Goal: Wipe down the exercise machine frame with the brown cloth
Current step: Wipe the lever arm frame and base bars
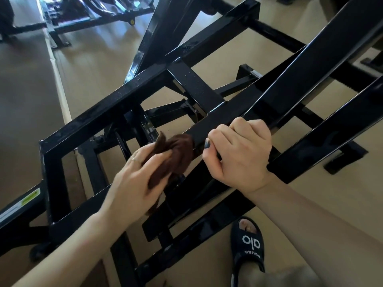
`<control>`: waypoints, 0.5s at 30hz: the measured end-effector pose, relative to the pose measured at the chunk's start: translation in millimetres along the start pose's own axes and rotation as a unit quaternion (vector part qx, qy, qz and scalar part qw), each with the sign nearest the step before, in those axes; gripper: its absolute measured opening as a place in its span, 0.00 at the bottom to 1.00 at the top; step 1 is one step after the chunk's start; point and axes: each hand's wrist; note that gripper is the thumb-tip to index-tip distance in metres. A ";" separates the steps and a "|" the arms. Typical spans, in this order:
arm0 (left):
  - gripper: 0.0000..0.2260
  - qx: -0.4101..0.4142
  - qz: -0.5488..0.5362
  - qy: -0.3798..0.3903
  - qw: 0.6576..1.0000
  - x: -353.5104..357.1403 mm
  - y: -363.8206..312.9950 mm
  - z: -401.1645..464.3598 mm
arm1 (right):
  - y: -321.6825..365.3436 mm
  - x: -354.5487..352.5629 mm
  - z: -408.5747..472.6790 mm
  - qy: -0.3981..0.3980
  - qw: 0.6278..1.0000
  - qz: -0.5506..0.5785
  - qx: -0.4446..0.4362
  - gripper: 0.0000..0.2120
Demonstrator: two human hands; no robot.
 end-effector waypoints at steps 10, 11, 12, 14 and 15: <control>0.18 0.096 -0.008 0.019 0.995 18.4 -52.4 76.9 | -2.0 -2.3 2.4 -0.007 1.000 0.016 -0.006 0.14; 0.18 0.099 -0.016 0.029 0.995 22.3 -61.6 90.3 | -2.7 -2.1 2.2 -0.009 1.000 0.018 -0.010 0.14; 0.18 0.100 -0.020 0.036 0.994 25.7 -69.9 103.8 | -3.3 -1.7 2.0 -0.013 1.000 0.020 -0.012 0.14; 0.17 0.098 -0.016 0.040 0.994 31.3 -81.2 127.4 | -3.4 0.1 1.0 -0.020 0.999 0.022 -0.016 0.14; 0.16 0.098 -0.018 0.038 0.994 33.1 -84.1 136.8 | -3.7 1.1 0.4 -0.021 0.999 0.018 -0.018 0.14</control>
Point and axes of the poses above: each hand's wrist, its own z-axis towards the middle knuckle, its own x-axis out of the palm, y = z × x, and after that the axes turned 12 degrees about -x, right-handed
